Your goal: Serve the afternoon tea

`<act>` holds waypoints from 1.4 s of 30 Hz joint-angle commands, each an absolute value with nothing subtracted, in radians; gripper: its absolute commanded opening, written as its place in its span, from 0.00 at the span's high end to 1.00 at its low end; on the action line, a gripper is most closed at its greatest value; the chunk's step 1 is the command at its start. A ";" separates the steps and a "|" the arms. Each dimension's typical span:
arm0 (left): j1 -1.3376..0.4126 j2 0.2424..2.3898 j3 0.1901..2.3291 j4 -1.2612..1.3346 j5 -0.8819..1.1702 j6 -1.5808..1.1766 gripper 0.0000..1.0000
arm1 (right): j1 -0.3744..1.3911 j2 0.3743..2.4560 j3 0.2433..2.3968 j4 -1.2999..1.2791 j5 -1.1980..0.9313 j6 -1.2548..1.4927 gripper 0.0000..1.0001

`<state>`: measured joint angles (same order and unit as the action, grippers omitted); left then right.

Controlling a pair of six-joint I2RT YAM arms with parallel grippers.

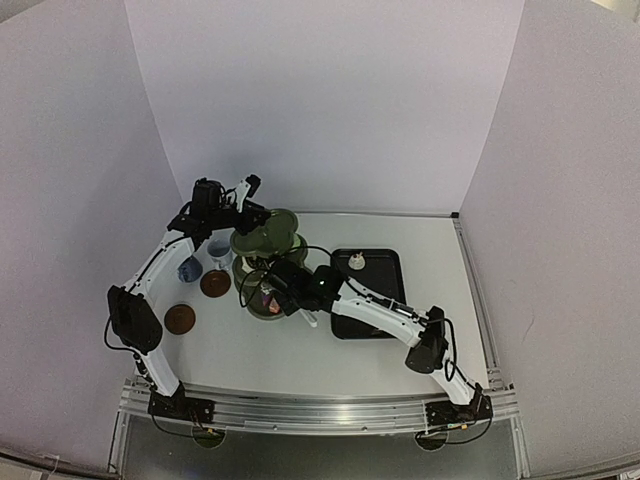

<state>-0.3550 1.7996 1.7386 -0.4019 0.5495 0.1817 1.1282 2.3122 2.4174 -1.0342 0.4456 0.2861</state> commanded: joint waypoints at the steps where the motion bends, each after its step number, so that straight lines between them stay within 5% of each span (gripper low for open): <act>1: -0.360 1.775 1.719 -0.432 0.541 0.181 1.00 | 1.133 2.344 2.490 -1.000 0.433 0.272 1.00; 14: -0.360 1.768 1.708 -0.428 0.539 0.181 1.00 | 1.128 2.232 2.324 -0.995 0.477 0.306 1.00; 31: -0.360 1.766 1.706 -0.430 0.532 0.192 1.00 | 1.152 2.253 2.414 -1.164 0.494 0.334 0.99; 36: -0.360 1.764 1.706 -0.434 0.529 0.194 0.99 | 1.152 2.260 2.441 -1.175 0.496 0.337 0.77; 42: -0.361 1.763 1.707 -0.436 0.526 0.197 0.95 | 1.152 2.260 2.481 -1.174 0.494 0.337 0.68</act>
